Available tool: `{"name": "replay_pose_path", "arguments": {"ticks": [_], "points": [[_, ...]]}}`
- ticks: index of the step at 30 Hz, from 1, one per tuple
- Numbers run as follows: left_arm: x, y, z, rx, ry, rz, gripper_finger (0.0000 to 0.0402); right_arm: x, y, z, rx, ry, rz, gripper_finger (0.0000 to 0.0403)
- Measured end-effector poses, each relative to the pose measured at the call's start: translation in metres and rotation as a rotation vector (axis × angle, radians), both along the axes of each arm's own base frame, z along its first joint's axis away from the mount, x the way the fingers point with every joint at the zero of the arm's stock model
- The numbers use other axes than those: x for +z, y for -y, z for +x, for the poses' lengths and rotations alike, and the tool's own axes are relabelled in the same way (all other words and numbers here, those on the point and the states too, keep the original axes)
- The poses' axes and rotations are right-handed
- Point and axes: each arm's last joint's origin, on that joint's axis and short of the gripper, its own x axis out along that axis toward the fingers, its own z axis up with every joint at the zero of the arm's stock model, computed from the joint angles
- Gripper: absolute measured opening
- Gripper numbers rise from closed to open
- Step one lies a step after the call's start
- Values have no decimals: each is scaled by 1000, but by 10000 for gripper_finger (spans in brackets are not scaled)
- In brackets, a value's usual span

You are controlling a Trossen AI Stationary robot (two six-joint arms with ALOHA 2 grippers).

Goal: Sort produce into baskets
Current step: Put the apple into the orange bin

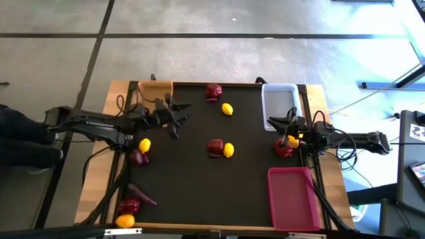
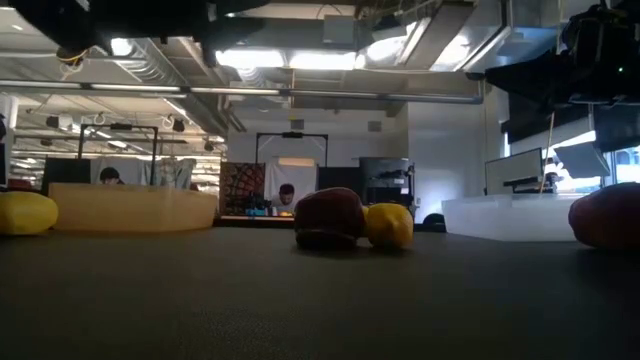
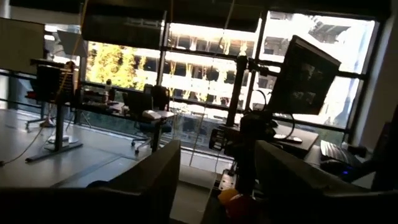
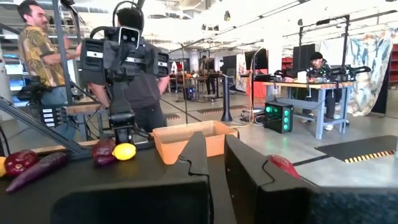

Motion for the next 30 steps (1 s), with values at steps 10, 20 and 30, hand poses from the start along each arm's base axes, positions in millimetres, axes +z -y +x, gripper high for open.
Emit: {"name": "replay_pose_path", "arguments": {"ticks": [10,20,30], "points": [[7,2,56,-78,-243,-11,296,0,0,0,0,-6,-3,150],[-13,9,90,-91,-350,9,296,-1,0,0,0,-13,-3,237],[-61,9,110,-99,-512,-11,296,-3,0,1,0,-30,-3,239]]}}
